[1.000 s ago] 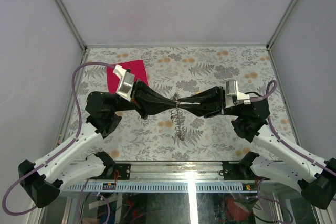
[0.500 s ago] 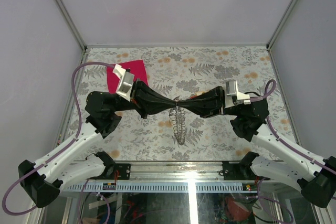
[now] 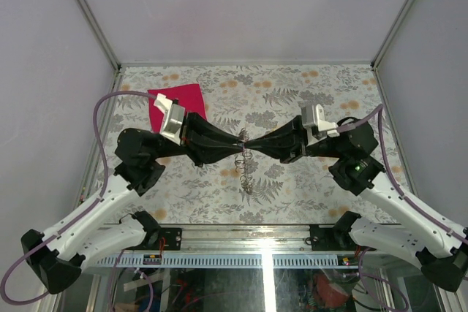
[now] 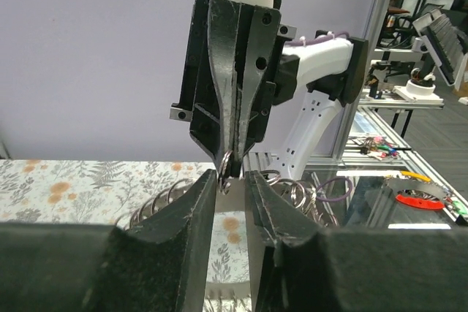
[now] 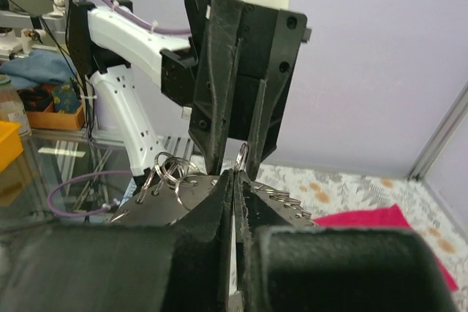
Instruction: Put the keys on the keyring
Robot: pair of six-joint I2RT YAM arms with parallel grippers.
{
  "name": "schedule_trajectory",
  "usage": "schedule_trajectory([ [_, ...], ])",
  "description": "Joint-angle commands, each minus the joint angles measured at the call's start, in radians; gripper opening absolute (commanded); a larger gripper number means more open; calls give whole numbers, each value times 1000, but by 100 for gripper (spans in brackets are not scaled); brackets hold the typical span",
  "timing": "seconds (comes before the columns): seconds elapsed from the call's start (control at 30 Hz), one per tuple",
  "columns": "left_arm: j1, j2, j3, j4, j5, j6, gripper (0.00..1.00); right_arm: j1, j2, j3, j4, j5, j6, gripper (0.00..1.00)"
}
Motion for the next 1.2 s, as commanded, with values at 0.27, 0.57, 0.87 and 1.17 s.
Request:
schedule_trajectory([
  [0.27, -2, -75, 86, -339, -54, 242, 27, 12, -5, 286, -677, 54, -258, 0],
  [0.57, -2, -97, 114, -452, -84, 312, 28, 12, 23, 400, -845, 67, -305, 0],
  [0.87, -2, -89, 102, -362, -72, 257, 28, 12, -3, 331, -680, 45, -243, 0],
  [1.17, -3, -105, 63, -138, -79, 121, 28, 12, -50, 163, -251, 57, -63, 0],
])
